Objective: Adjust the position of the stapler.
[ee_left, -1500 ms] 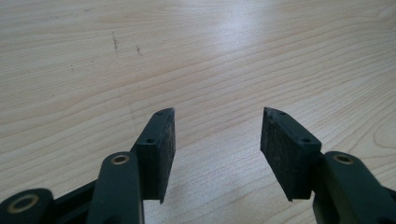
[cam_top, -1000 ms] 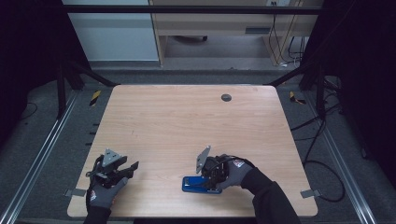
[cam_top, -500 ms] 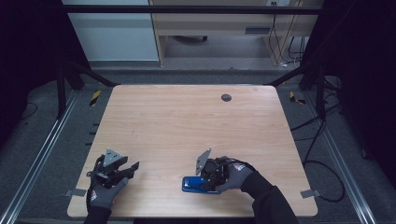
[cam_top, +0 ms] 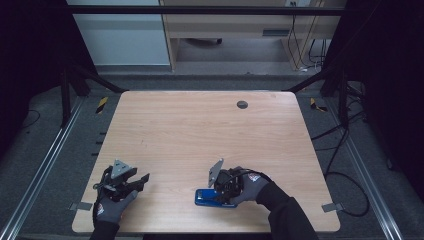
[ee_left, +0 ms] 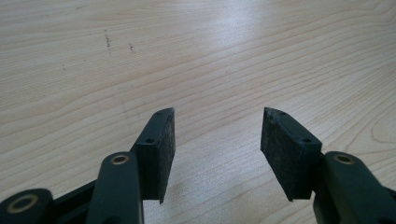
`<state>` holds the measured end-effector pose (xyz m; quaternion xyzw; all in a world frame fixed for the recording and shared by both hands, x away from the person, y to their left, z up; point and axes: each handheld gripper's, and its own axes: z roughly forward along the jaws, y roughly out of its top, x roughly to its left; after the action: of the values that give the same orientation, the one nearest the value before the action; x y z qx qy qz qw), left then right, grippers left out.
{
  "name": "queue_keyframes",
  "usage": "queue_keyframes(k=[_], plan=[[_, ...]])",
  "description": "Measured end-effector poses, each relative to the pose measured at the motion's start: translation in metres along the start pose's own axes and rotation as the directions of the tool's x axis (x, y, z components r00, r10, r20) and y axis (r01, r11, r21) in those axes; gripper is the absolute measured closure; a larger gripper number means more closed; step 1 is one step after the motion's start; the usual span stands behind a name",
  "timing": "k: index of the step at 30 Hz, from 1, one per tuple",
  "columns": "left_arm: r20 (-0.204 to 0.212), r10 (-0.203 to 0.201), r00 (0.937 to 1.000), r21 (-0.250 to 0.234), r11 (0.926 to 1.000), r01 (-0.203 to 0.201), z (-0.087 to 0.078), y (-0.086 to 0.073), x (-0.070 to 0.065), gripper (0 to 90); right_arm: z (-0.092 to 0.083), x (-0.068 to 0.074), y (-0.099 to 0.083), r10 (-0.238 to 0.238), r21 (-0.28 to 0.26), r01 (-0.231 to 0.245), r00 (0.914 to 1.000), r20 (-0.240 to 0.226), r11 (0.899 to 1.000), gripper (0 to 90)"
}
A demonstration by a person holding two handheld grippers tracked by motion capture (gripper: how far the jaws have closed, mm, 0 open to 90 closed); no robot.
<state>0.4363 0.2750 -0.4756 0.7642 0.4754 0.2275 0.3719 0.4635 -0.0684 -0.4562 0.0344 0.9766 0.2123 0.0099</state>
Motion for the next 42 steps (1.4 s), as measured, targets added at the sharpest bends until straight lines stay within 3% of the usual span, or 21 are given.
queue_keyframes(k=[5, 10, 18, 26, 31, 36, 39, 42], plan=[[0.001, -0.005, 1.0, 0.0, 1.0, 0.005, 0.0, 0.0, 0.0, 45.1, -0.002, -0.004, 0.003, -0.035, 0.015, 0.035, 0.9992, 0.018, 0.999, 66.0], [0.001, -0.003, 1.0, -0.004, 1.0, 0.003, 0.0, 0.0, 0.0, 45.1, -0.001, -0.003, 0.006, -0.087, -0.003, 0.087, 0.996, -0.022, 0.996, 66.0], [0.004, -0.002, 1.0, 0.001, 1.0, 0.002, 0.0, 0.0, -0.001, 45.1, 0.003, 0.0, 0.004, -0.096, 0.0, 0.096, 0.9953, -0.014, 0.995, 65.7], [0.005, -0.003, 1.0, 0.0, 1.0, 0.003, 0.001, 0.0, -0.001, 45.0, 0.001, 0.002, 0.001, -0.054, -0.042, 0.054, 0.9986, 0.004, 0.998, 61.3], [0.005, -0.002, 1.0, -0.006, 1.0, 0.002, 0.0, 0.0, -0.001, 45.0, -0.011, 0.005, -0.001, 0.003, -0.124, 0.0, 0.9997, 0.025, 0.992, 60.6], [0.015, 0.004, 0.9999, -0.013, 0.9999, -0.004, -0.001, 0.002, -0.003, 46.0, -0.027, 0.009, -0.004, 0.079, -0.243, -0.056, 0.993, 0.088, 0.968, 59.2], [0.023, 0.009, 0.9997, -0.017, 0.9998, -0.009, -0.002, 0.003, -0.005, 47.4, -0.036, 0.01, -0.009, 0.166, -0.314, -0.118, 0.9775, 0.131, 0.942, 59.6], [0.036, 0.018, 0.9992, -0.023, 0.9996, -0.017, -0.004, 0.005, -0.007, 49.8, -0.043, 0.011, -0.017, 0.241, -0.375, -0.164, 0.9555, 0.17, 0.912, 60.2]])
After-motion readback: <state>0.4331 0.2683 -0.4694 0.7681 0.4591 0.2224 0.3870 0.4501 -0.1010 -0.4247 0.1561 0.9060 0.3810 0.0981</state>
